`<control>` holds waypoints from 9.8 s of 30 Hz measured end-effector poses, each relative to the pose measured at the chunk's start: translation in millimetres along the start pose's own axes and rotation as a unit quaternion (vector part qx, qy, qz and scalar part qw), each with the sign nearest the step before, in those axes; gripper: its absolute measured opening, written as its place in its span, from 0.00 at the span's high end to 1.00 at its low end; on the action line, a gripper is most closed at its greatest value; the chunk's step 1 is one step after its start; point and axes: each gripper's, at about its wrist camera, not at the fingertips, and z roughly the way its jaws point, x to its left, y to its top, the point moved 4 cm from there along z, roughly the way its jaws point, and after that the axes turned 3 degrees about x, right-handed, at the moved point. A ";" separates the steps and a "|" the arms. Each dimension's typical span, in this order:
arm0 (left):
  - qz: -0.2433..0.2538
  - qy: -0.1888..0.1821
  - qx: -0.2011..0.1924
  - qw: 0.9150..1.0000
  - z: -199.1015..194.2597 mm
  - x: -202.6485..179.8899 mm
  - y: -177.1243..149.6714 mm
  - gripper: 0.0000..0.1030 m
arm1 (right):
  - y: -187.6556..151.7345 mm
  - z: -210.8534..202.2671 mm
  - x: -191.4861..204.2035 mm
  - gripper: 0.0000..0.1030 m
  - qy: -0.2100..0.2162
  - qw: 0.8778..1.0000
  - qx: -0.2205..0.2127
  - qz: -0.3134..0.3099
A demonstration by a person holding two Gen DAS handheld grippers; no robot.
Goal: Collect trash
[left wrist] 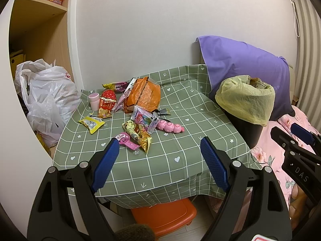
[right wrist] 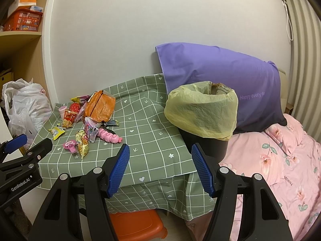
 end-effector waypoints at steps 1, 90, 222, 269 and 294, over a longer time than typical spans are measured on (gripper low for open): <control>0.000 0.000 0.000 1.000 -0.3 0.1 -0.2 0.23 | -0.3 0.2 -0.6 0.41 0.000 1.000 0.000 0.000; -0.143 -0.011 0.129 0.981 220.8 148.3 -15.7 0.40 | 77.4 229.5 178.5 0.72 0.229 0.955 0.123 -0.141; -0.263 0.070 0.149 0.951 259.0 245.1 49.0 0.24 | 129.9 265.9 61.7 0.46 0.194 0.974 0.100 -0.059; -0.189 -0.036 0.213 0.958 233.7 196.6 19.1 0.64 | 51.9 350.2 176.7 0.74 0.279 0.915 0.257 -0.141; -0.147 -0.069 0.226 0.961 255.7 160.8 27.2 0.62 | 60.2 315.3 134.7 0.60 0.284 0.925 0.214 -0.135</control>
